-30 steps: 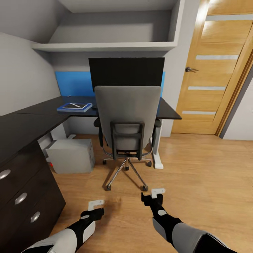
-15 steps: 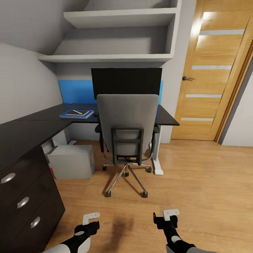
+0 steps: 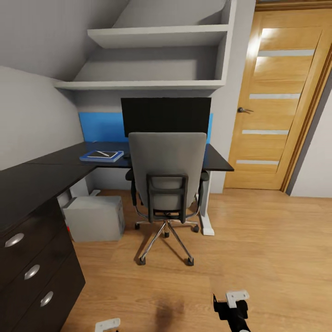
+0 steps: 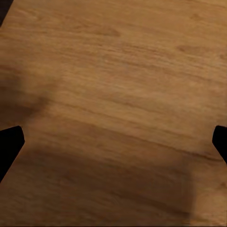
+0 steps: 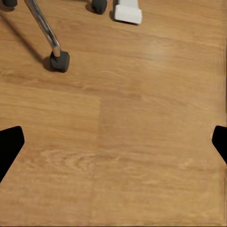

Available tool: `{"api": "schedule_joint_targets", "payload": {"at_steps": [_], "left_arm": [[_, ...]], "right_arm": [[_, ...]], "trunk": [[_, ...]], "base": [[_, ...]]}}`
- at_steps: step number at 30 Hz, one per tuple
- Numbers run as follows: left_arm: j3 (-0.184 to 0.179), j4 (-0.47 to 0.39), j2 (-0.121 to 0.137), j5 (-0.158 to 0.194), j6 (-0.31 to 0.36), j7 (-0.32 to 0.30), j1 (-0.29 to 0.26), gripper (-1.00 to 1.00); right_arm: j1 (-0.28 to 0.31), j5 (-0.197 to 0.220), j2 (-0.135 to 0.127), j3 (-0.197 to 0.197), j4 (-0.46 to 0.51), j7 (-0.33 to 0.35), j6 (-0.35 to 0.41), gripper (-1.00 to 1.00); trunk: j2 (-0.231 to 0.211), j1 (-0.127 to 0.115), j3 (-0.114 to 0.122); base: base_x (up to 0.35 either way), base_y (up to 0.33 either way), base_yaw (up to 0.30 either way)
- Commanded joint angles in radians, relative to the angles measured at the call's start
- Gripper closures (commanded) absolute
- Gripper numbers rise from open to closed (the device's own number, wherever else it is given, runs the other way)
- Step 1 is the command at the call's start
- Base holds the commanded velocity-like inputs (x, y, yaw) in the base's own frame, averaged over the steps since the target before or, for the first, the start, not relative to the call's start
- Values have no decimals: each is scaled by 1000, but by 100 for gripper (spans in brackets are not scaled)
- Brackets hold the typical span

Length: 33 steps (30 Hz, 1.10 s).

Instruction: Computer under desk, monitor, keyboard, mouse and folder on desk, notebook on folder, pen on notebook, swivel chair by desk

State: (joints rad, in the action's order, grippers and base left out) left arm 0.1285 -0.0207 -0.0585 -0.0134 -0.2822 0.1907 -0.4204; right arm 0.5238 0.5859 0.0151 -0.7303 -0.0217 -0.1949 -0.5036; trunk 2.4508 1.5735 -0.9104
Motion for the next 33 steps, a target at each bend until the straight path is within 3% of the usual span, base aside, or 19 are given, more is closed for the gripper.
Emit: {"api": "schedule_joint_targets", "payload": {"at_steps": [1,13,33], "left_arm": [[5,1,2,-2,-4,0,4,-100],[5,1,12,-2,-2,-4,21,-100],[4,1,11,-3,17,-2,22,-100]], "right_arm": [[-5,3,0,-9,-2,-4,-2,-100],[-91,3,1,-12,-3,2,-1,-100],[-103,3,0,-11,-2,3,-1,-100]], "trunk": [[-7,-4,2],[-91,-50,40],[-231,-127,103]], "base": [[0,0,0],[0,0,0],[0,0,0]]}}
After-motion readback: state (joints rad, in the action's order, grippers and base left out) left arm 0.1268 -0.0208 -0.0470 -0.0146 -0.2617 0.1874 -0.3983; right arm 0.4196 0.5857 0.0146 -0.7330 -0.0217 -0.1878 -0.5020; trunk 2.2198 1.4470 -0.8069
